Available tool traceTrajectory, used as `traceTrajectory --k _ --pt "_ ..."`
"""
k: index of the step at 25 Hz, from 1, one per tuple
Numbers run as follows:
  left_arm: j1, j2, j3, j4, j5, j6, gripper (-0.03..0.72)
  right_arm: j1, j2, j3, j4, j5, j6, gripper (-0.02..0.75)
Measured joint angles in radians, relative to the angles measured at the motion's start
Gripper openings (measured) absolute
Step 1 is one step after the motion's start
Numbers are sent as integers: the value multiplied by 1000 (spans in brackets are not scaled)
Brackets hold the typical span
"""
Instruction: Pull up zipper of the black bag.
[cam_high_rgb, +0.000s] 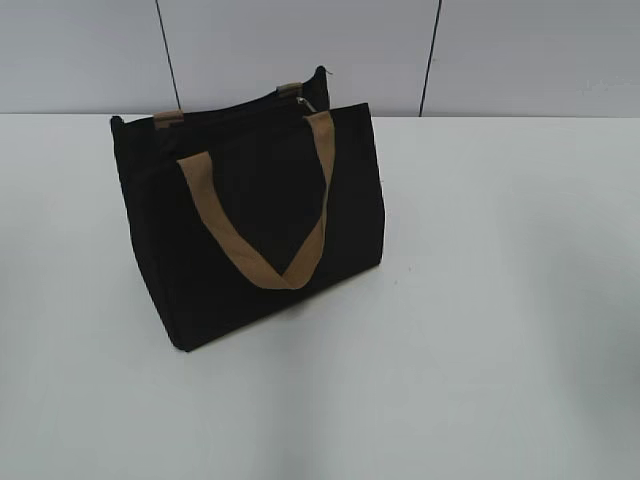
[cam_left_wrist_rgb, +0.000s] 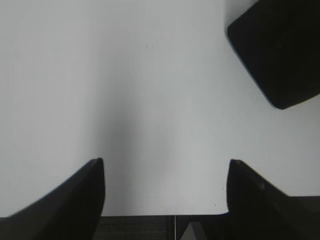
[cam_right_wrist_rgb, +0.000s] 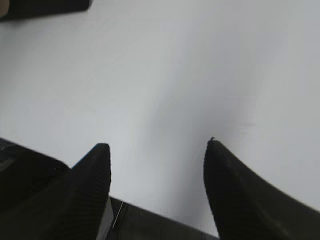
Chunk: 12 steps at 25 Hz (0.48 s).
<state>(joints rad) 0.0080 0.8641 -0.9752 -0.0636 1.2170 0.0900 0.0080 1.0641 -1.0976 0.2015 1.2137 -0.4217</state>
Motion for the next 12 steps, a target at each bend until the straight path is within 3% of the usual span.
traceTrajectory --k 5,12 --pt "0 -189 127 -1 -9 0 566 0 -175 254 -1 -46 -3 449" --pt "0 -359 286 -4 -23 0 566 0 -382 483 -1 -97 7 449"
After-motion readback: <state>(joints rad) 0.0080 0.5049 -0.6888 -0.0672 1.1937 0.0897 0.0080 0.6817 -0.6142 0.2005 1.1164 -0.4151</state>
